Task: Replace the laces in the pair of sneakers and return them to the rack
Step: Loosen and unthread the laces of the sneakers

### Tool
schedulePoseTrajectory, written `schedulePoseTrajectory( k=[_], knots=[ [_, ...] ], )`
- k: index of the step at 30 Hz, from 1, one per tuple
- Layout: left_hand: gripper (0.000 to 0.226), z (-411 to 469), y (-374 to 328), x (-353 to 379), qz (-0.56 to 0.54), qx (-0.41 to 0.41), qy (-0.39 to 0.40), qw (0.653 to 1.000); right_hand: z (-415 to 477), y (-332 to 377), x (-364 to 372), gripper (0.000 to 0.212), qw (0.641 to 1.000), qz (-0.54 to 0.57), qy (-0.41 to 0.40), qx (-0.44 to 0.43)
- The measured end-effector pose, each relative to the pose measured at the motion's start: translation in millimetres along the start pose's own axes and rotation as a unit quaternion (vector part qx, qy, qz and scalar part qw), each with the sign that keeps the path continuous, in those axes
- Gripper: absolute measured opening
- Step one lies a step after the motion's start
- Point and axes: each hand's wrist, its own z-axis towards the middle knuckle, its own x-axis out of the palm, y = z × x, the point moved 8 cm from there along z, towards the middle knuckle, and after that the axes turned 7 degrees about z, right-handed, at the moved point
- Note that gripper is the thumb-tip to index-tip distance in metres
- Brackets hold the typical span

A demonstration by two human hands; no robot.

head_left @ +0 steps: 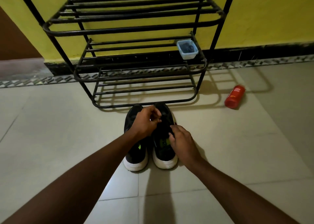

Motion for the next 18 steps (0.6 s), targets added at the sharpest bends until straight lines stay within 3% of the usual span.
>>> schedulePoseTrajectory(
  k=[6, 8, 15, 18],
  knots=[
    [0.015, 0.2, -10.7, 17.8, 0.161, 0.019, 0.079, 0.984, 0.1, 4.1, 1.6, 0.037, 0.998, -0.037, 0.039, 0.021],
    [0.005, 2.5, -12.1, 17.3, 0.148, 0.001, 0.059, 0.987, 1.2, 4.7, 0.6, 0.036, 0.997, -0.053, 0.05, 0.023],
    [0.01, 13.1, 3.5, 17.6, 0.052, -0.065, 0.031, 0.996, 10.4, 4.3, -0.6, 0.047, 0.998, -0.035, 0.053, 0.015],
    [0.015, 18.0, -2.7, 12.4, 0.067, -0.029, 0.04, 0.997, 8.8, 0.3, 4.1, 0.049, 0.999, -0.007, 0.041, 0.023]
  ],
)
